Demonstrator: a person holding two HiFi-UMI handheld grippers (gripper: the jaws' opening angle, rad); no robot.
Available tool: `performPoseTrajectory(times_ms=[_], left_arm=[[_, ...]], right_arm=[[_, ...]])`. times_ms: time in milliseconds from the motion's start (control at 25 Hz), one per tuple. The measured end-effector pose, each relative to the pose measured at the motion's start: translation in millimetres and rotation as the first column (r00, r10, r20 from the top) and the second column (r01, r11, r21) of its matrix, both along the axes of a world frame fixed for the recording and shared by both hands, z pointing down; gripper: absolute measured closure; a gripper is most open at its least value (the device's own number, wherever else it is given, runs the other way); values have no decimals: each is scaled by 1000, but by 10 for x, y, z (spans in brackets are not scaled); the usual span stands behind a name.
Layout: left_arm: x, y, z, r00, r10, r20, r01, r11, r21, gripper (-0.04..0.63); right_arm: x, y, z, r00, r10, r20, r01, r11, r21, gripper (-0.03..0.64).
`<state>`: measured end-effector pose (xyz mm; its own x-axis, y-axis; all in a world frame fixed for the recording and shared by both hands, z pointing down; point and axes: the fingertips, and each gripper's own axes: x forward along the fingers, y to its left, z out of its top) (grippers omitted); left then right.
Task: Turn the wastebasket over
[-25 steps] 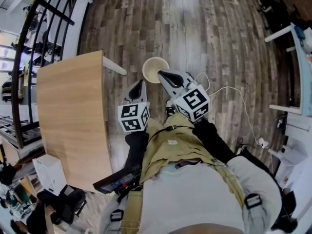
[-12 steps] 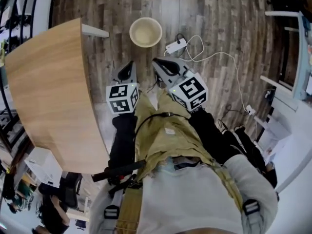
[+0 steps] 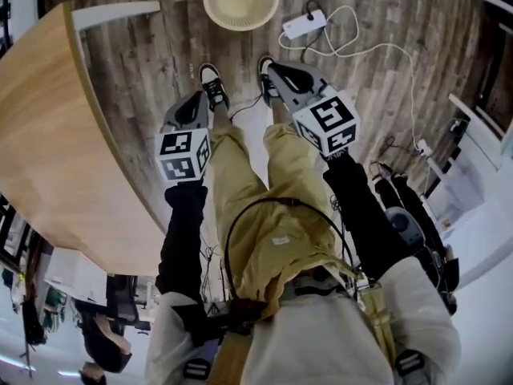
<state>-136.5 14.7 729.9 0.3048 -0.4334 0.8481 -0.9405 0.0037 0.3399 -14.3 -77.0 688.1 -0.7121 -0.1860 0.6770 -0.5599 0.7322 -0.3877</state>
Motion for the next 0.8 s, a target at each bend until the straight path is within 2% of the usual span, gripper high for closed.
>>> performPoseTrajectory(times_ms=[200, 400, 640, 800], left_arm=[[213, -110, 565, 995, 76, -59, -77, 997, -19, 594], [323, -301, 1118, 989, 112, -93, -115, 993, -22, 594], [341, -466, 1906, 986, 102, -130, -117, 986, -118, 594], [261, -631, 2542, 990, 93, -109, -112, 978, -177, 594]], right_arm=[[-90, -31, 833, 997, -64, -37, 62, 997, -35, 594], [-272, -10, 1627, 983, -164, -86, 160, 985, -58, 594], [-436, 17, 2404, 927, -341, -158, 330, 940, -91, 592], [-450, -13, 2828, 905, -389, -173, 367, 919, -145, 592]])
